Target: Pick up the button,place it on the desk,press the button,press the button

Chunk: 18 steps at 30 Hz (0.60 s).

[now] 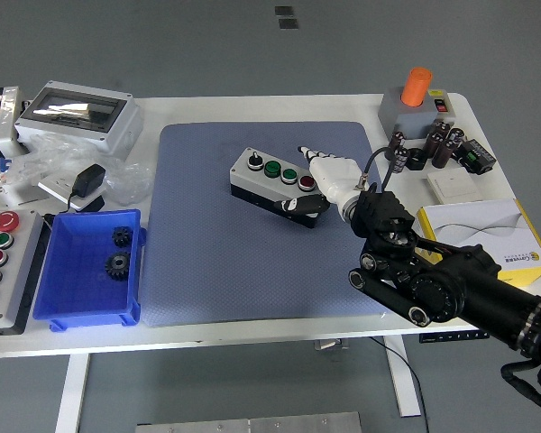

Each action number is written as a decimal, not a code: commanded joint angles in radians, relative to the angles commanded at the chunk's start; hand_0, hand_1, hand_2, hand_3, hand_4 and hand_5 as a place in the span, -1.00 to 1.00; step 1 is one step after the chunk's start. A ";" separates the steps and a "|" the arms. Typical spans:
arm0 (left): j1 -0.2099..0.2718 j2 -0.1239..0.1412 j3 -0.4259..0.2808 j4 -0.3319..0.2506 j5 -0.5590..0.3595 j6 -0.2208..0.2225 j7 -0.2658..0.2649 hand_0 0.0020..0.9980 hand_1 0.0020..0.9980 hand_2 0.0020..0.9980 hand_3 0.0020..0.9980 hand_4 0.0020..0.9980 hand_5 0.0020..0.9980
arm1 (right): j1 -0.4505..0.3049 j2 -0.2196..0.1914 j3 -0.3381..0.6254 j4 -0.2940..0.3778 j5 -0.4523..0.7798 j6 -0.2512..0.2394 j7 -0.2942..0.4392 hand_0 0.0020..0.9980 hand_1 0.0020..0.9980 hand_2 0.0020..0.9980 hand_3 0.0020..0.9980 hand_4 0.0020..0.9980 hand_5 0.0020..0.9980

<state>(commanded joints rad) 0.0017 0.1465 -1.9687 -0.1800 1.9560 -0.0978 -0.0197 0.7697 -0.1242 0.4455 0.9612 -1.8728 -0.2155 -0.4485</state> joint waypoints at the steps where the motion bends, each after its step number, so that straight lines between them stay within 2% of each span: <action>1: 0.000 0.000 0.000 0.000 0.000 0.000 0.000 0.47 0.48 0.17 0.16 -0.05 -0.74 | 0.000 0.001 -0.002 -0.001 0.000 0.001 -0.001 0.15 0.50 0.61 0.95 1.00 0.27; 2: -0.001 0.000 -0.001 0.000 0.001 0.000 -0.001 0.47 0.48 0.17 0.16 -0.05 -0.74 | 0.000 0.001 -0.003 -0.001 0.000 0.002 -0.001 0.15 0.50 0.61 0.95 1.00 0.27; 3: -0.001 0.000 -0.001 0.000 0.001 -0.001 -0.001 0.47 0.48 0.17 0.16 -0.06 -0.74 | -0.001 0.002 -0.005 -0.002 0.000 0.002 -0.002 -0.17 0.34 0.47 0.76 1.00 0.13; 8: -0.003 0.001 -0.001 0.000 0.000 -0.001 -0.002 0.47 0.48 0.17 0.16 -0.06 -0.74 | -0.002 0.005 -0.013 -0.008 0.003 -0.008 -0.001 -0.17 0.34 0.47 0.76 1.00 0.13; 9: -0.003 0.001 -0.001 0.000 0.000 0.000 -0.002 0.47 0.48 0.17 0.17 -0.06 -0.75 | -0.003 0.006 -0.014 -0.009 0.004 -0.011 0.000 -0.43 0.00 0.12 0.40 0.70 -0.56; 14: -0.005 0.002 0.000 0.000 -0.001 0.001 -0.003 0.47 0.48 0.17 0.17 -0.06 -0.75 | -0.003 0.007 -0.022 -0.012 0.009 -0.029 0.011 -0.43 0.00 0.12 0.40 0.70 -0.56; 15: -0.006 0.002 0.000 0.000 -0.002 0.001 -0.003 0.47 0.48 0.17 0.17 -0.06 -0.74 | -0.004 0.008 -0.022 -0.012 0.008 -0.033 0.013 -0.50 -0.12 -0.03 0.21 0.44 -0.74; 18: -0.005 0.002 0.002 0.000 -0.004 0.001 -0.003 0.47 0.48 0.17 0.17 -0.06 -0.74 | -0.005 0.006 -0.022 -0.006 0.002 -0.045 0.023 -0.50 -0.12 -0.03 0.21 0.44 -0.74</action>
<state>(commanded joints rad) -0.0030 0.1481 -1.9672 -0.1800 1.9524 -0.0966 -0.0231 0.7647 -0.1185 0.4236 0.9552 -1.8711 -0.2610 -0.4256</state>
